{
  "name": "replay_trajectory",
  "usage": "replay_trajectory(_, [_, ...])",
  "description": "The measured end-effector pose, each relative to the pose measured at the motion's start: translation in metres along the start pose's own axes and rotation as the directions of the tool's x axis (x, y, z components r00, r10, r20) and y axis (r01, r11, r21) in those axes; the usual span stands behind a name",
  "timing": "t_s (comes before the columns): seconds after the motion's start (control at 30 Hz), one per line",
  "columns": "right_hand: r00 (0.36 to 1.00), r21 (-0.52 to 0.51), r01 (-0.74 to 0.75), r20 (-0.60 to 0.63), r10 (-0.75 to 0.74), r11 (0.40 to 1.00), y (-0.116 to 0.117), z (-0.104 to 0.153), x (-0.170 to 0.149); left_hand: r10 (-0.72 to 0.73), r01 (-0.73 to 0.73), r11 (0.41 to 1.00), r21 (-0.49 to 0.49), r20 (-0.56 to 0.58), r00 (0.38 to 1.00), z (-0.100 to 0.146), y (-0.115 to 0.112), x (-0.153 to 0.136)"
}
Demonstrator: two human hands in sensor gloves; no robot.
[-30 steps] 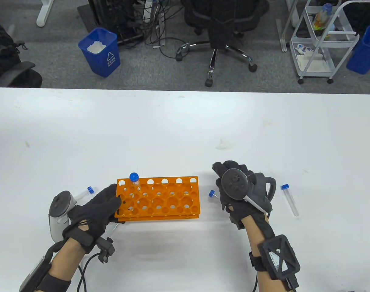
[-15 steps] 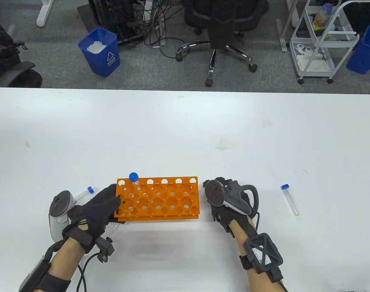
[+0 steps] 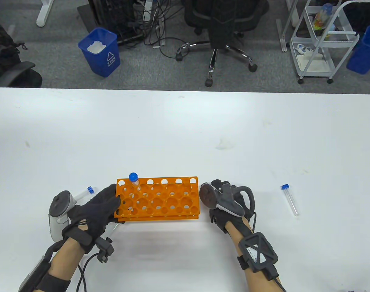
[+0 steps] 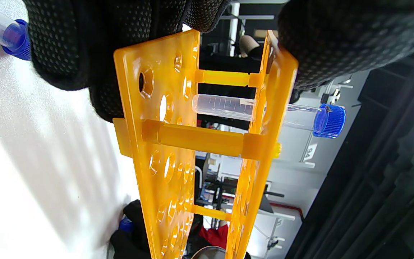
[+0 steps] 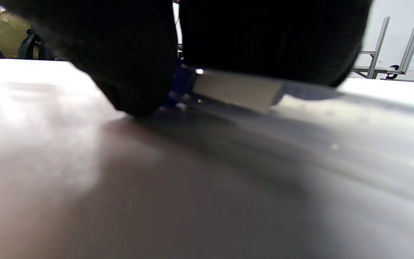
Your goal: Hold test tube rack and insert test tubes into grid holes one by one
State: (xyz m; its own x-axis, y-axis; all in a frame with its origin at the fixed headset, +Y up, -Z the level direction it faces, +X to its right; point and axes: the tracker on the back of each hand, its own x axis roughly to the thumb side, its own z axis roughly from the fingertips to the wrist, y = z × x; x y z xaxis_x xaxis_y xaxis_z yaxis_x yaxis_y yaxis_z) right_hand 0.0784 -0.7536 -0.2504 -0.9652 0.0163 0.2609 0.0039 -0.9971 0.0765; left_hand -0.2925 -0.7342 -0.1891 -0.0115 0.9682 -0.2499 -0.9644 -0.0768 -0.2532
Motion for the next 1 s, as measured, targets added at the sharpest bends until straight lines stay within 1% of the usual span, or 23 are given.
replay_trajectory(0.17, [1.0, -0.003, -0.011, 0.008, 0.011, 1.0, 0.0, 0.0, 0.002, -0.005, 0.005, 1.0, -0.001, 0.007, 1.0, 0.0, 0.0, 0.0])
replay_trajectory(0.37, [0.999, 0.001, 0.032, -0.005, -0.032, 0.999, -0.002, 0.001, -0.002, -0.002, 0.002, 1.0, 0.004, 0.009, 1.0, 0.0, 0.001, 0.0])
replay_trajectory(0.4, [0.999, 0.004, 0.044, -0.013, -0.044, 0.999, -0.003, 0.001, -0.003, -0.001, 0.001, 1.0, 0.004, 0.009, 1.0, 0.0, 0.001, 0.0])
replay_trajectory(0.5, [0.995, -0.046, 0.09, -0.034, -0.091, 0.995, -0.017, 0.004, -0.009, 0.0, 0.0, 1.0, 0.004, 0.009, 1.0, 0.0, 0.001, 0.0])
replay_trajectory(0.63, [0.979, -0.152, 0.18, -0.072, -0.192, 0.972, -0.051, 0.011, -0.024, -0.001, 0.001, 1.0, 0.004, 0.012, 1.0, 0.0, 0.002, 0.001])
replay_trajectory(0.73, [0.962, -0.285, 0.229, -0.082, -0.262, 0.931, -0.085, 0.02, -0.036, -0.01, 0.01, 1.0, 0.007, 0.015, 1.0, 0.0, 0.001, 0.001])
replay_trajectory(0.77, [0.958, -0.333, 0.232, -0.087, -0.275, 0.914, -0.1, 0.025, -0.04, -0.01, 0.01, 1.0, 0.005, 0.016, 1.0, 0.0, 0.001, 0.0])
replay_trajectory(0.87, [0.957, -0.434, 0.206, -0.099, -0.274, 0.877, -0.134, 0.035, -0.045, -0.011, 0.011, 1.0, 0.0, 0.017, 1.0, 0.0, 0.001, 0.0])
replay_trajectory(0.93, [0.959, -0.505, 0.181, -0.099, -0.264, 0.844, -0.163, 0.043, -0.045, -0.012, 0.012, 1.0, -0.002, 0.015, 1.0, 0.0, 0.001, 0.0])
replay_trajectory(1.0, [0.962, -0.545, 0.167, -0.093, -0.257, 0.821, -0.185, 0.048, -0.041, -0.012, 0.012, 1.0, -0.003, 0.013, 1.0, 0.0, 0.0, -0.001])
